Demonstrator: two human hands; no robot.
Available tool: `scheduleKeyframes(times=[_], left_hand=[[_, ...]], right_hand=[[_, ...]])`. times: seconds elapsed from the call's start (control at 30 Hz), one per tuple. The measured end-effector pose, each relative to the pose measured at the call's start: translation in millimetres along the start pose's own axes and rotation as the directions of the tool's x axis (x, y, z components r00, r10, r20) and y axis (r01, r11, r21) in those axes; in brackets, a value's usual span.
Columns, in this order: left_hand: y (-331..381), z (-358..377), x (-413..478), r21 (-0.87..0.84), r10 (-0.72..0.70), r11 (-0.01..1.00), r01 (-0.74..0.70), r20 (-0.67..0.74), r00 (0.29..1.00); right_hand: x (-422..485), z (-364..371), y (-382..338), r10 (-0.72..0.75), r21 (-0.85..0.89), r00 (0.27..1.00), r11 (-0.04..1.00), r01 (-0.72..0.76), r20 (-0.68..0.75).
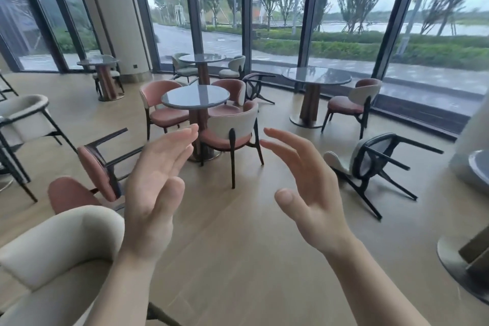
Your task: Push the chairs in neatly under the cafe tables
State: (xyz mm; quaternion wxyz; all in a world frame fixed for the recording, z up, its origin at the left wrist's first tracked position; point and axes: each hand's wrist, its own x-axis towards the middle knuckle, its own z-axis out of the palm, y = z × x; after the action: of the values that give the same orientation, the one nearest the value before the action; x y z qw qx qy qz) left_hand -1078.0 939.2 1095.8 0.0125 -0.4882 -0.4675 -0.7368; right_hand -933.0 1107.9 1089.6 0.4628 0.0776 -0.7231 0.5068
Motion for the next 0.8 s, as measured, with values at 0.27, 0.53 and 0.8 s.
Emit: scheduleKeyframes(times=[0.27, 0.53, 0.8], left_hand=[[-84.2, 45.6, 101.8, -0.029, 0.000, 1.000, 0.000, 0.003, 1.000], [-210.7, 85.2, 179.6, -0.073, -0.053, 0.996, 0.059, 0.072, 0.996], [-350.8, 124.8, 306.6, -0.168, -0.002, 0.985, 0.031, 0.168, 0.986]], right_hand=[[90.8, -69.6, 82.6, -0.003, -0.038, 0.999, 0.999, 0.001, -0.046], [148.4, -124.3, 189.5, 0.040, -0.127, 0.996, 0.991, -0.050, -0.076], [246.5, -187.7, 293.0, 0.047, -0.259, 0.982, 0.961, -0.094, -0.182]])
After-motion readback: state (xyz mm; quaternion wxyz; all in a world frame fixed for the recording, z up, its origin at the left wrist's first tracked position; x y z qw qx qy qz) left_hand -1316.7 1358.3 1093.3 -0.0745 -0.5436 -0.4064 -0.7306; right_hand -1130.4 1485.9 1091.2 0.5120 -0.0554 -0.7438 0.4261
